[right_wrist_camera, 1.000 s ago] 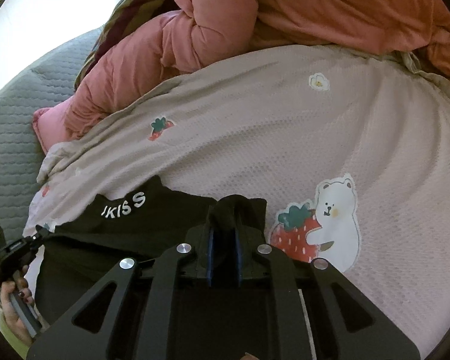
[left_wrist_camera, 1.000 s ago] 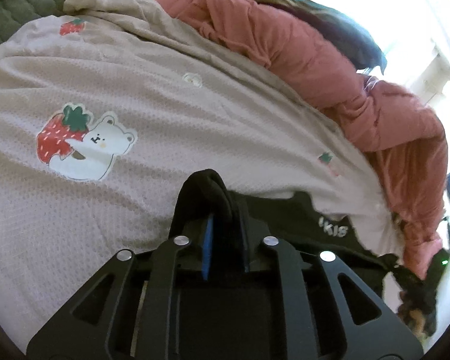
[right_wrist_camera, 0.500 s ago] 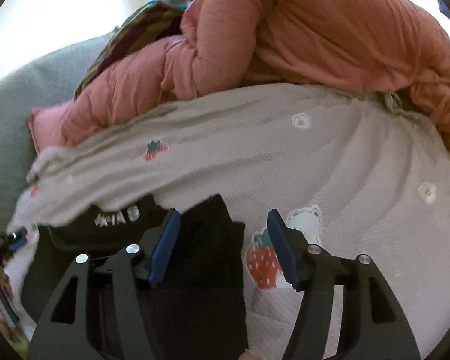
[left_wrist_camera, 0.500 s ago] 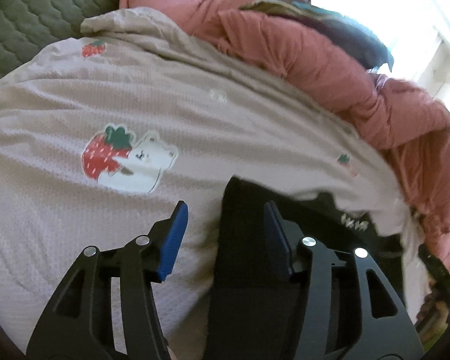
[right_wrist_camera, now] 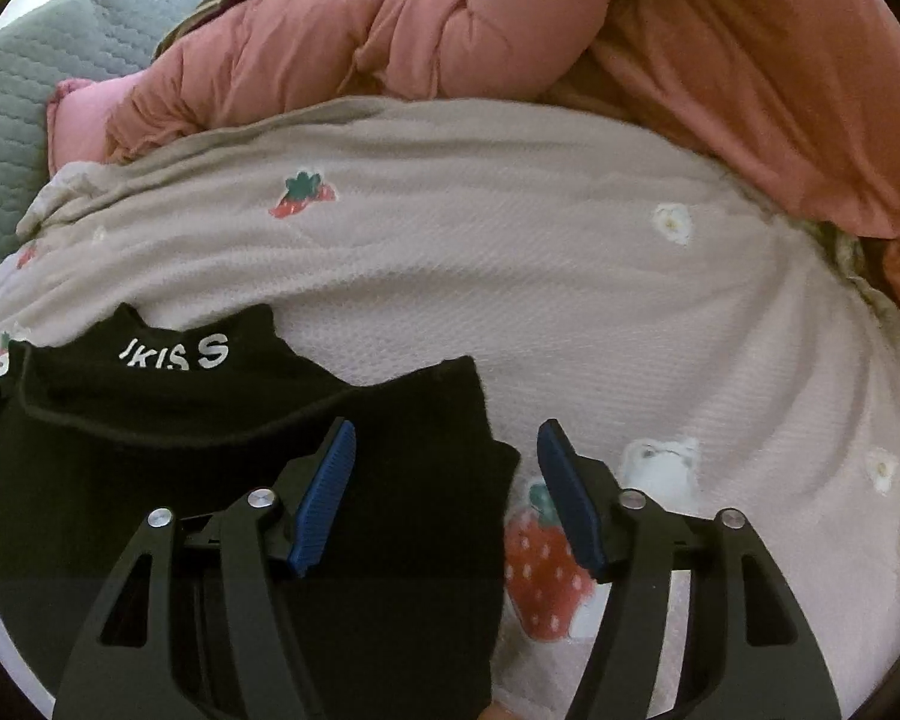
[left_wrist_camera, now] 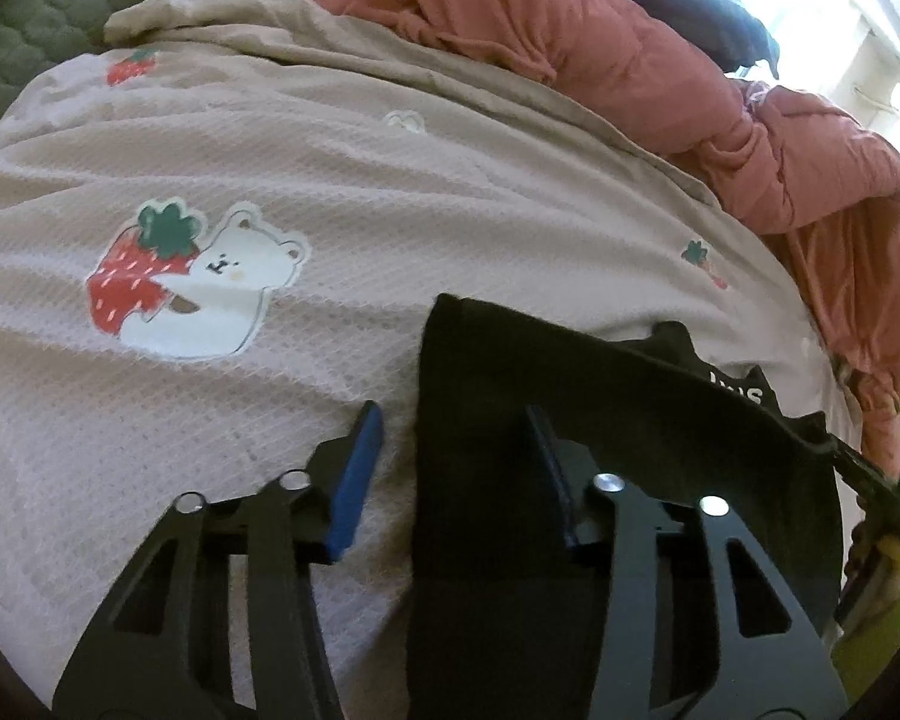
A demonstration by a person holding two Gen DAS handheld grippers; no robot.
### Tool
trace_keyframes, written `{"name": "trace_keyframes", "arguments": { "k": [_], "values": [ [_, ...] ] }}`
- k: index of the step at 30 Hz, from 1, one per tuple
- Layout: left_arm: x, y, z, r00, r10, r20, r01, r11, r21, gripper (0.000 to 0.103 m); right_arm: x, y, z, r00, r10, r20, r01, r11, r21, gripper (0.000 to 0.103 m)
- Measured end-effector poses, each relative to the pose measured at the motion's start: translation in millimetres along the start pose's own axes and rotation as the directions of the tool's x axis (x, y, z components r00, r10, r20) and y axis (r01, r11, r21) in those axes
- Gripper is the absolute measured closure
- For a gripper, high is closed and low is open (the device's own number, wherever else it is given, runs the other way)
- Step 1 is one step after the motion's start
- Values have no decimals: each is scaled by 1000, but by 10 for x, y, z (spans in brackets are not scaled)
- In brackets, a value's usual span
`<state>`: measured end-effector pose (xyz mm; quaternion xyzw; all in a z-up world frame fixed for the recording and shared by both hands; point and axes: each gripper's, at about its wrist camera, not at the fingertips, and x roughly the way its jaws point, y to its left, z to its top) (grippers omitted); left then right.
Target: Fold small clothes
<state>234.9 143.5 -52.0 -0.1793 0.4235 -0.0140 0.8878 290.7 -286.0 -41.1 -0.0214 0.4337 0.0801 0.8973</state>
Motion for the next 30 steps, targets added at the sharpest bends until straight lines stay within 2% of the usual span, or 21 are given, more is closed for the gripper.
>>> {"name": "trace_keyframes", "arguments": {
  "k": [1,2,3,4,6,8,13,16,19,24,30],
  "values": [
    [0,-27,-3,1000,-3,2,3,1000,8,76,25,-4,0,1000,6,-4,-6,1000,0,64],
    [2,-50,-7,1000,-6,4,6,1000,20,88,48,-1,-5,1000,1,-5,-1,1000,-3,73],
    [5,-83,-12,1000,-1,8,1,999,32,92,51,0,-16,1000,-2,-3,2,1000,-3,81],
    [0,-113,-17,1000,10,12,-11,999,48,97,40,-12,-29,1000,-5,6,5,1000,3,83],
    [-73,-176,-26,999,32,41,-35,995,90,99,-47,-90,-55,999,21,42,-23,998,53,92],
    [-164,-194,-2,997,25,73,-32,995,94,100,-158,-196,-58,995,56,86,-65,992,111,94],
    [-436,-195,133,984,-14,175,2,998,66,100,-373,-329,32,979,99,178,-131,975,177,94],
    [-429,-189,231,979,-33,200,23,998,50,100,-356,-331,83,979,82,189,-118,975,190,94],
    [-285,-181,266,984,-9,177,-2,998,61,100,-233,-334,83,987,55,152,-85,976,200,94],
    [120,-89,152,994,92,58,-96,993,68,98,-43,-268,-18,997,1,75,-13,987,163,94],
    [84,-7,143,992,115,54,-118,992,53,83,47,-289,-116,997,-74,31,69,985,156,84]
  ]
}}
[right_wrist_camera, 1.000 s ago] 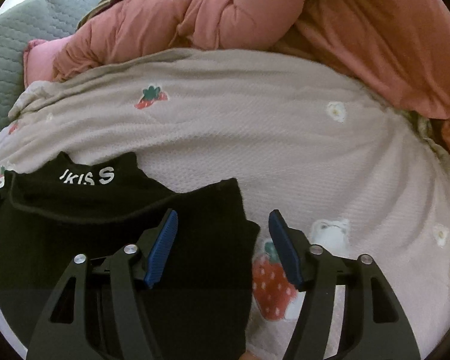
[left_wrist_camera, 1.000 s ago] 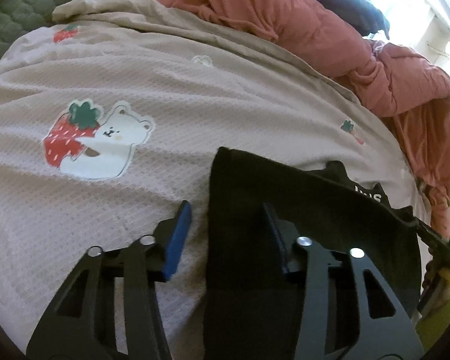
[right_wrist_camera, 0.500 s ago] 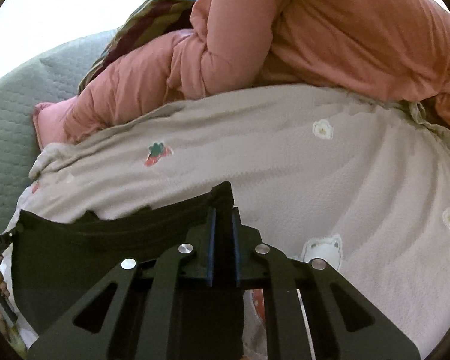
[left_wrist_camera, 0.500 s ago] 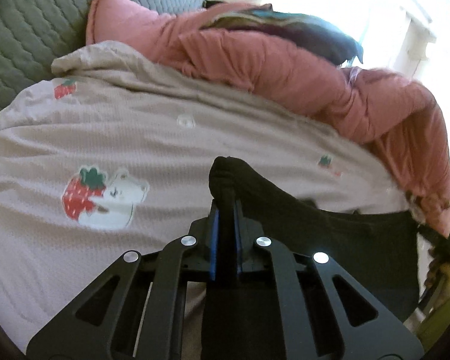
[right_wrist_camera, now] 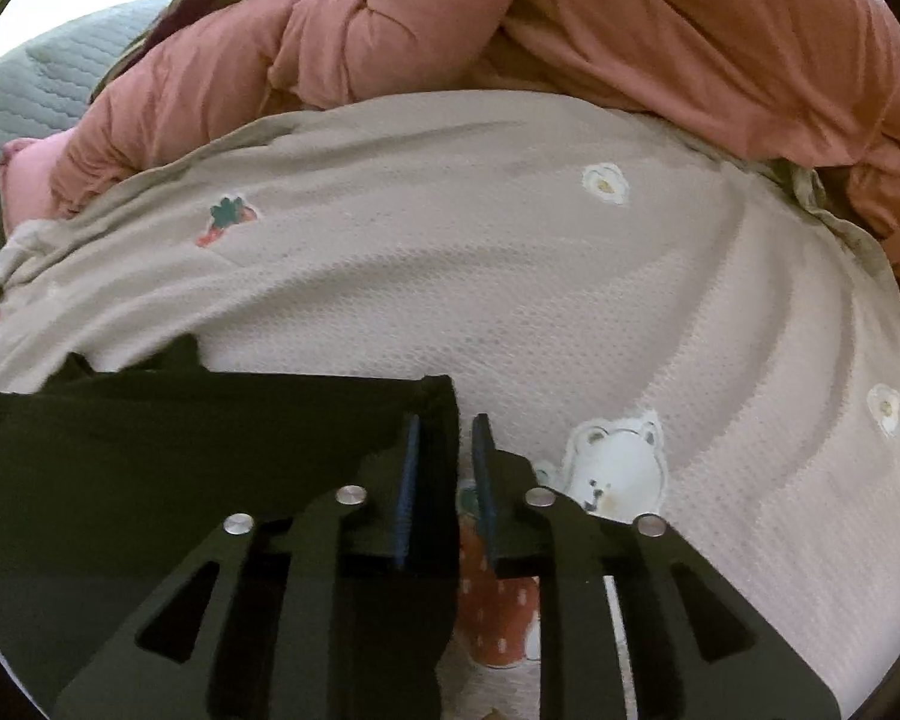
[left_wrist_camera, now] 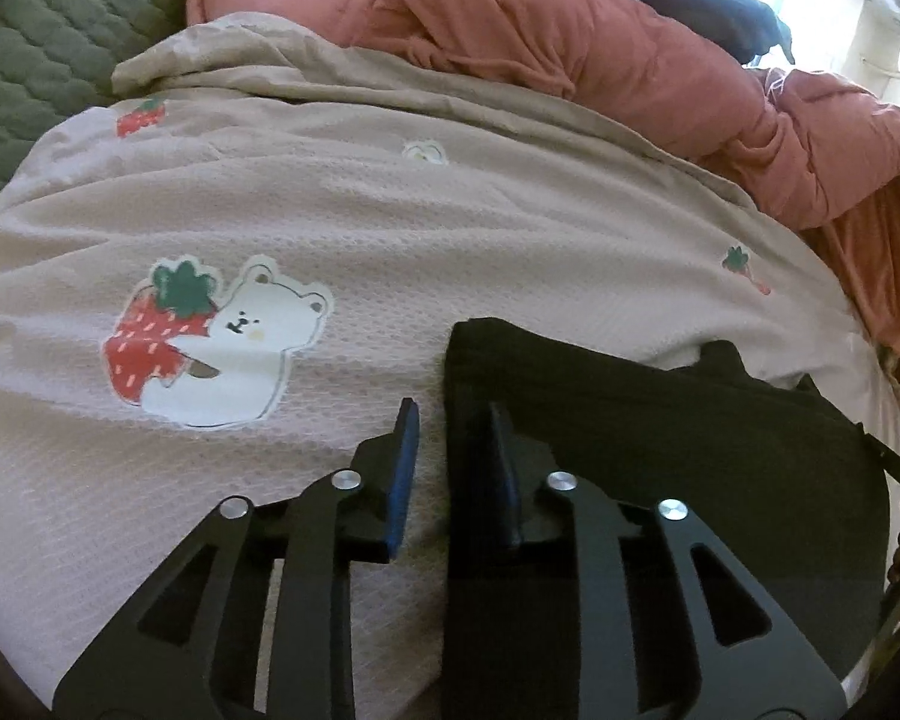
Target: Fold small clothes
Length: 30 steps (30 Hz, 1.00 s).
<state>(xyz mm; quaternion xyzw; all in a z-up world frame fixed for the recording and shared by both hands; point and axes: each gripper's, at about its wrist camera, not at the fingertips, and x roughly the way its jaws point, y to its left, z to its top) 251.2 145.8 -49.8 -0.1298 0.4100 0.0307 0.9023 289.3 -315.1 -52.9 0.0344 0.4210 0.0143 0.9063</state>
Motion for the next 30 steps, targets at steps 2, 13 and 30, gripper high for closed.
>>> {"name": "trace_keyframes", "arguments": {
  "k": [2,13,30],
  "values": [
    [-78,-1,11,1000,13,14,-13,1000,0,81,-42,-13,-2,1000,-11,7,11,1000,4,75],
    [-670,-274,-88,997,-47,68,46,999,23,68,-630,499,99,986,140,95,-114,965,-236,53],
    [-710,-933,-807,995,-70,-67,86,958,273,49,-107,1616,43,975,176,-138,-222,814,-537,55]
  ]
}}
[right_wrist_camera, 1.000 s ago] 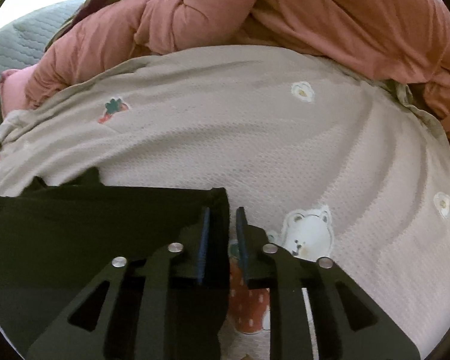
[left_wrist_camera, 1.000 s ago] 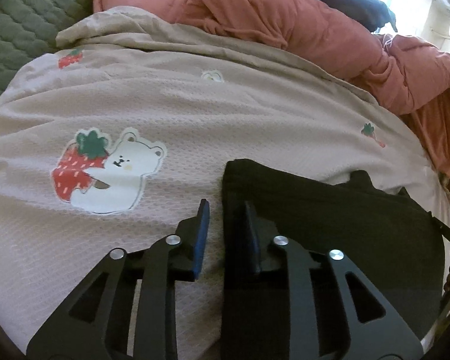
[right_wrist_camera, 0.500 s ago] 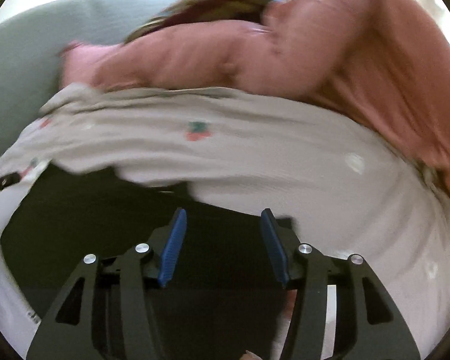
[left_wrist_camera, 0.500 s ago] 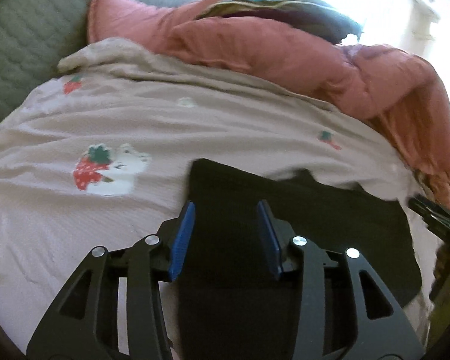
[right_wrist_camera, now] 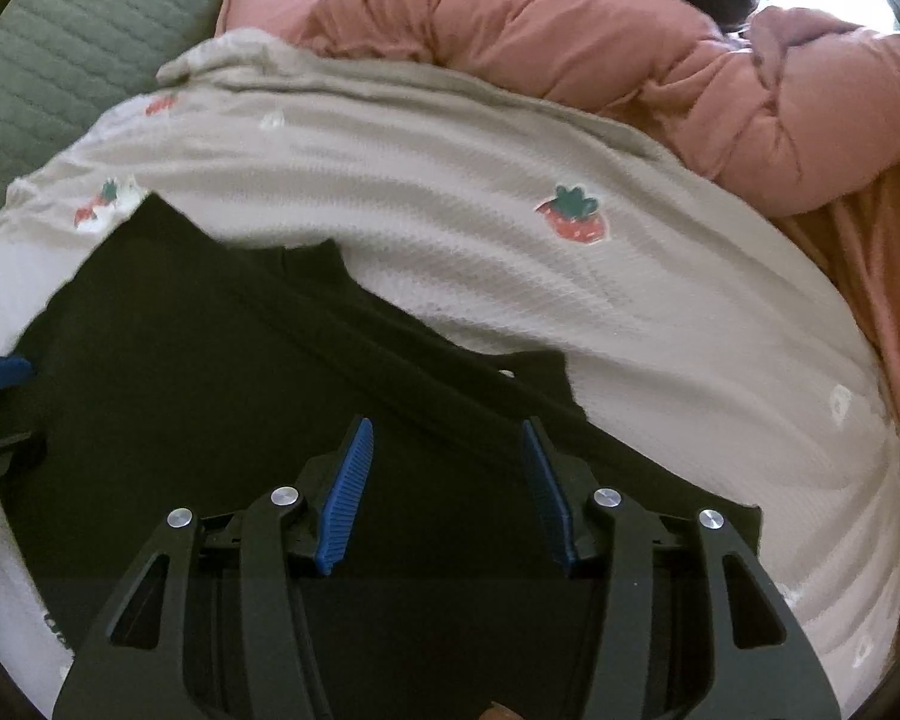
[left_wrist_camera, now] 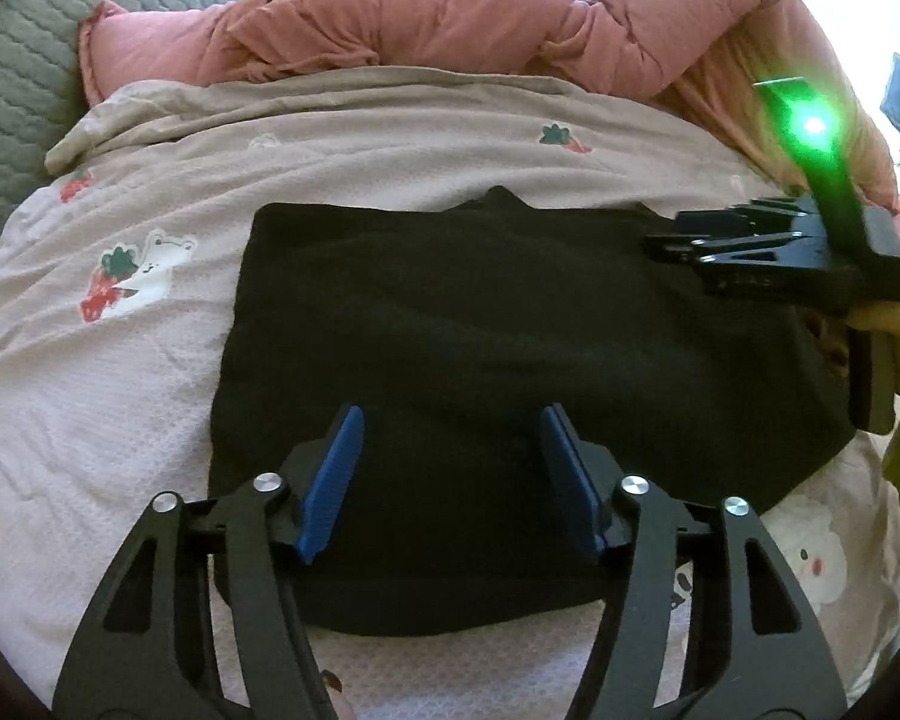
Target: Fold small clothes
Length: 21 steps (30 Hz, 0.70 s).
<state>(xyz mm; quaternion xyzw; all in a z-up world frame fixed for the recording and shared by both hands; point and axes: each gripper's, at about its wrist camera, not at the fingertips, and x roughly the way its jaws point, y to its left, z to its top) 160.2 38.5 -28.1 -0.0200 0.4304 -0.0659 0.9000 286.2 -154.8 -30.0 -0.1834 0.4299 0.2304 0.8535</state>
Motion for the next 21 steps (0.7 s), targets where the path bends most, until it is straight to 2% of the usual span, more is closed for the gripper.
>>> {"name": "trace_keyframes", "arguments": {
  "k": [2,4,5,6,9,15,17,21],
  "values": [
    [40,20,-6,1000,-6,-10,6,1000,-4,49,85,34,15,1000,-12,-13,12,1000,-29,55],
    [68,35,-10,1000,-16,-16,16,1000,-15,49,155,67,16,1000,-11,-22,10,998,-54,71],
    [64,38,-8,1000,-18,-15,18,1000,-16,49,184,90,14,1000,-4,-27,2,998,-66,89],
    [62,38,-6,1000,-20,-15,19,1000,-17,49,198,114,15,1000,-2,-28,0,997,-76,92],
    [66,42,-5,1000,-22,-15,22,1000,-19,48,184,141,20,999,-28,-21,26,996,-82,99],
    [67,40,-4,1000,-22,-16,22,1000,-20,48,73,-4,131,997,-58,58,58,998,-5,103],
    [73,44,-5,1000,-23,-17,23,1000,-21,48,148,-50,174,994,-96,45,95,995,20,103],
    [89,52,-6,999,-29,-17,28,999,-25,48,272,-138,135,995,-101,15,100,993,59,103]
  ]
}}
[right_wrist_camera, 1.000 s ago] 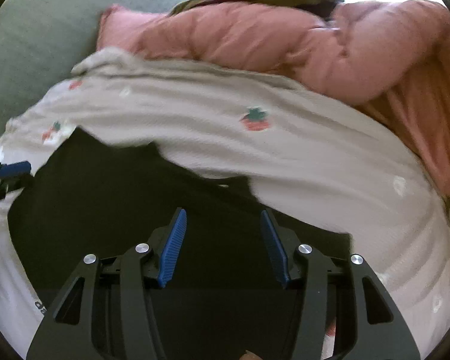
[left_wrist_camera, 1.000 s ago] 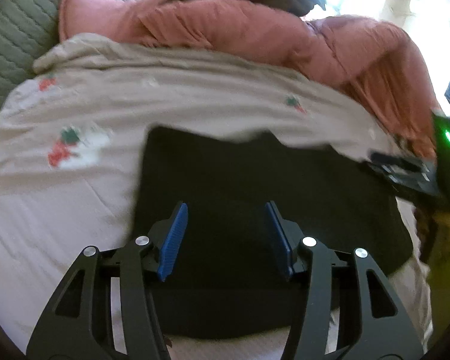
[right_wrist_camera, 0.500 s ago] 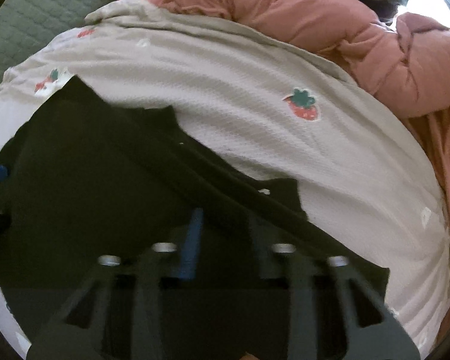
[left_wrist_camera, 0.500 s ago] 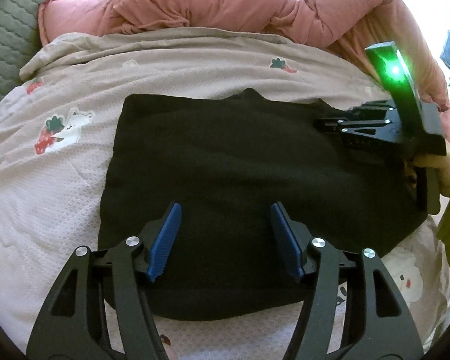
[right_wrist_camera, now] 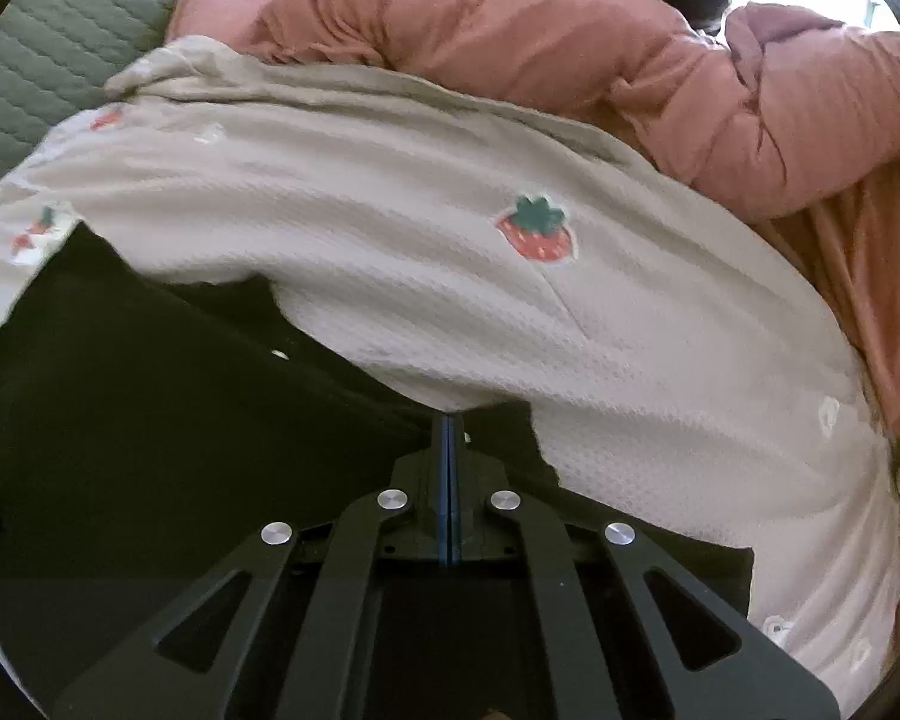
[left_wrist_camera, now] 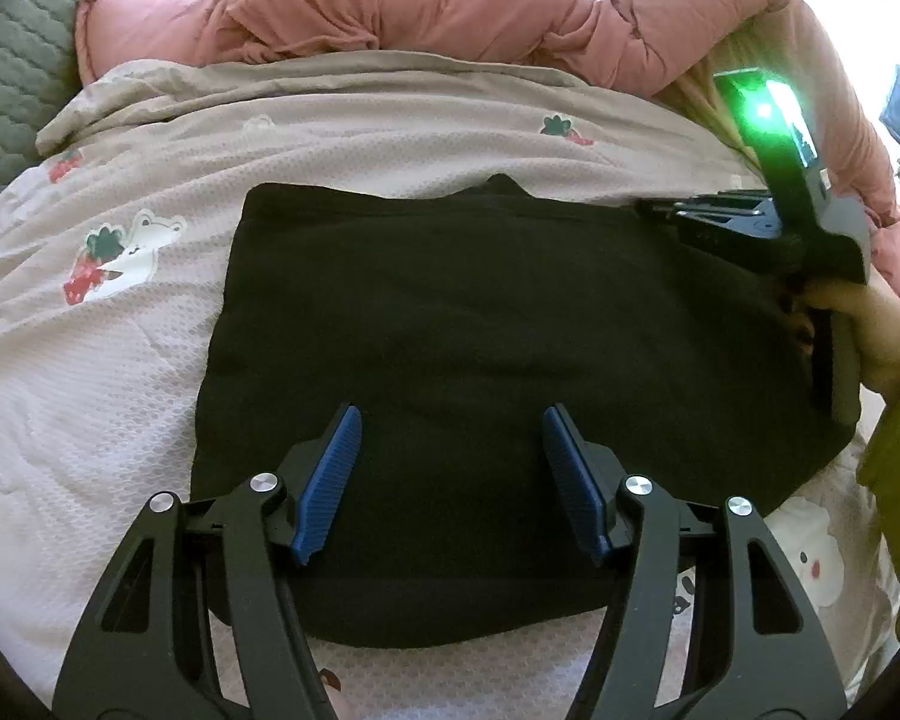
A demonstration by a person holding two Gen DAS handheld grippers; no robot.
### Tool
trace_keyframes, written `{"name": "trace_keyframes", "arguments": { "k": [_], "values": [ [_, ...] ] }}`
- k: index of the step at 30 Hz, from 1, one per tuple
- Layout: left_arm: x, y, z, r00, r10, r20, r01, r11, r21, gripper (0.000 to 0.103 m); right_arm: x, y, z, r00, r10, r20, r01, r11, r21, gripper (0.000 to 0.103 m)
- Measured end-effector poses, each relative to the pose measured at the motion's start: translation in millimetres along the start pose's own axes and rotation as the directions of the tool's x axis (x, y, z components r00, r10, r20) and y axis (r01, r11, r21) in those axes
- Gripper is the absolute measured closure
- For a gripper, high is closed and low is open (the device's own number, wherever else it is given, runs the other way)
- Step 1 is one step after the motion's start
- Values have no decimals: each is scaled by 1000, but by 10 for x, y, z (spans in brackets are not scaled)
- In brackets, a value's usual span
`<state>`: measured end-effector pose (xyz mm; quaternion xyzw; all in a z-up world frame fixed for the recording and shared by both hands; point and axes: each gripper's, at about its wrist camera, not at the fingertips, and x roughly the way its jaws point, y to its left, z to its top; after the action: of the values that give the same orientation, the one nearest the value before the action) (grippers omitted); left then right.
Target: Fold small clothes
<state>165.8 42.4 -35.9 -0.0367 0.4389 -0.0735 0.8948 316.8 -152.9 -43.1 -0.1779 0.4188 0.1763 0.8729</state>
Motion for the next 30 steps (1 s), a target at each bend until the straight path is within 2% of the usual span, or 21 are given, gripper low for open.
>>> {"name": "trace_keyframes", "arguments": {
  "k": [3,5,7,9,10,13,16,18,19,23,26,28,30],
  "values": [
    [8,11,3,1000,-6,1,6,1000,-7,48,-90,-121,-29,1000,1,20,-2,998,61,103],
    [-21,12,8,1000,-10,12,10,1000,-11,48,-294,-233,-87,997,20,69,-27,993,114,102],
    [-86,15,27,999,-20,38,21,1000,-17,47,-539,-313,-176,993,24,113,-40,989,145,96],
    [-163,0,41,997,-30,69,32,999,-16,47,-746,-358,-302,990,31,138,-55,984,170,85],
    [-192,-12,49,996,-33,83,34,999,-10,47,-857,-367,-380,988,42,148,-69,981,184,84],
    [-247,-98,58,993,-33,112,30,999,23,41,-1067,-284,-569,984,81,156,-109,978,179,74],
    [-178,-173,30,996,-10,87,5,999,49,35,-1186,-49,-776,984,112,136,-132,981,143,69],
    [-91,-188,1,999,25,45,-27,998,56,29,-1213,67,-865,985,116,130,-133,983,127,58],
    [-42,-176,-15,999,43,22,-44,998,55,28,-1221,112,-927,985,117,125,-133,983,128,56],
    [-23,-134,-50,999,44,5,-44,998,41,28,-1113,194,-1159,995,79,54,-86,987,139,54],
    [-36,-114,-100,999,42,-1,-42,999,33,28,-1121,62,-1312,993,100,60,-111,969,223,48],
    [-44,-88,-128,999,39,-6,-38,999,24,28,-1155,27,-1356,996,60,68,-74,970,231,44],
    [-55,-77,-146,999,37,-6,-37,999,19,28,-1142,-10,-1429,999,-29,38,20,972,234,43]
  ]
}}
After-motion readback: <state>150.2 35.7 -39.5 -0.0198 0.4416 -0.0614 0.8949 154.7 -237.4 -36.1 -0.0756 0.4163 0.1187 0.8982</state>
